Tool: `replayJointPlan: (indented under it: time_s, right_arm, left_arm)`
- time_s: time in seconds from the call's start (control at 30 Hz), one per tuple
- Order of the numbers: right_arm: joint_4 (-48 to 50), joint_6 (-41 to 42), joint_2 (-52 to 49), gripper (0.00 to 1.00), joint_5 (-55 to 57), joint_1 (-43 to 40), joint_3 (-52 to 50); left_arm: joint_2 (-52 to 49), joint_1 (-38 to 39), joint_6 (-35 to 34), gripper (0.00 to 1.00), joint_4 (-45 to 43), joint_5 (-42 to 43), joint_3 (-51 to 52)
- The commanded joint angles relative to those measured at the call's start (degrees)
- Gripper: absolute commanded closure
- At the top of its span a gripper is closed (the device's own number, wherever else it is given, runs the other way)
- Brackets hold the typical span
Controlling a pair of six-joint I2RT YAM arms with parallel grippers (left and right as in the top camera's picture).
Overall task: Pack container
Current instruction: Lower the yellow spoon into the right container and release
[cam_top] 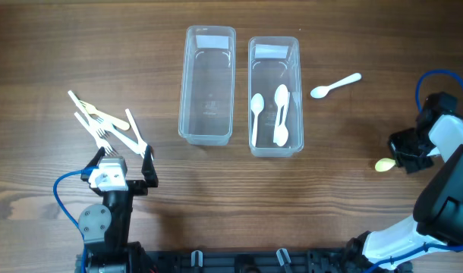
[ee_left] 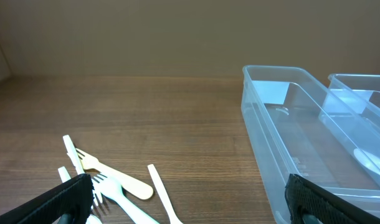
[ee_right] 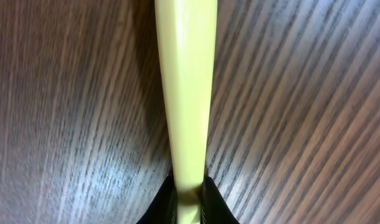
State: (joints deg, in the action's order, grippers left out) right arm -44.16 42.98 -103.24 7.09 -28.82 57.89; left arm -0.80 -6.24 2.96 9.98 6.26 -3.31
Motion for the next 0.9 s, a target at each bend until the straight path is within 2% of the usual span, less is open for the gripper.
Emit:
replayJointPlan:
  time_s: [0.0,0.1,0.2,0.3,0.43,0.57,0.6,0.63,0.67,0.7,0.73,0.87]
  right_arm:
    - [-1.4,-14.6,1.2,0.96,-7.8,1.4,0.8]
    - [1.0,-26.4,10.9,0.96,-19.3,6.8,4.6]
    - [3.1,-28.0,21.7,0.96,-20.3,17.4,7.1]
    - [7.0,-27.7,27.6,0.96,-20.3,29.1,7.1]
    - [11.2,-22.8,25.5,0.96,-18.6,41.9,7.1]
    - [15.2,-21.8,17.8,0.96,-18.7,47.0,7.1]
    - [16.3,-21.9,15.1,0.81,-19.4,48.0,7.1]
    - [17.1,-22.0,13.6,0.60,-20.3,48.5,7.1]
    - [17.9,-22.0,12.8,0.44,-20.8,48.6,7.1]
    - [18.5,-22.0,12.8,0.34,-20.6,48.6,7.1]
    - [19.5,-21.9,13.6,0.30,-20.4,48.3,7.2]
    - [18.7,-18.4,19.7,0.31,-17.4,45.1,9.4]
  left_arm:
    - [0.4,0.3,1.1,0.00,-0.2,0.1,0.4]
    - [0.4,0.3,1.1,0.00,-0.2,0.1,0.4]
    - [0.4,0.3,1.1,0.00,-0.2,0.1,0.4]
    - [0.4,0.3,1.1,0.00,-0.2,0.1,0.4]
    - [0.4,0.3,1.1,0.00,-0.2,0.1,0.4]
    - [0.4,0.3,1.1,0.00,-0.2,0.1,0.4]
    - [0.4,0.3,1.1,0.00,-0.2,0.1,0.4]
    - [0.4,0.3,1.1,0.00,-0.2,0.1,0.4]
    - [0.4,0.3,1.1,0.00,-0.2,0.1,0.4]
    - [0.4,0.3,1.1,0.00,-0.2,0.1,0.4]
    - [0.4,0.3,1.1,0.00,-0.2,0.1,0.4]
    - [0.4,0.3,1.1,0.00,-0.2,0.1,0.4]
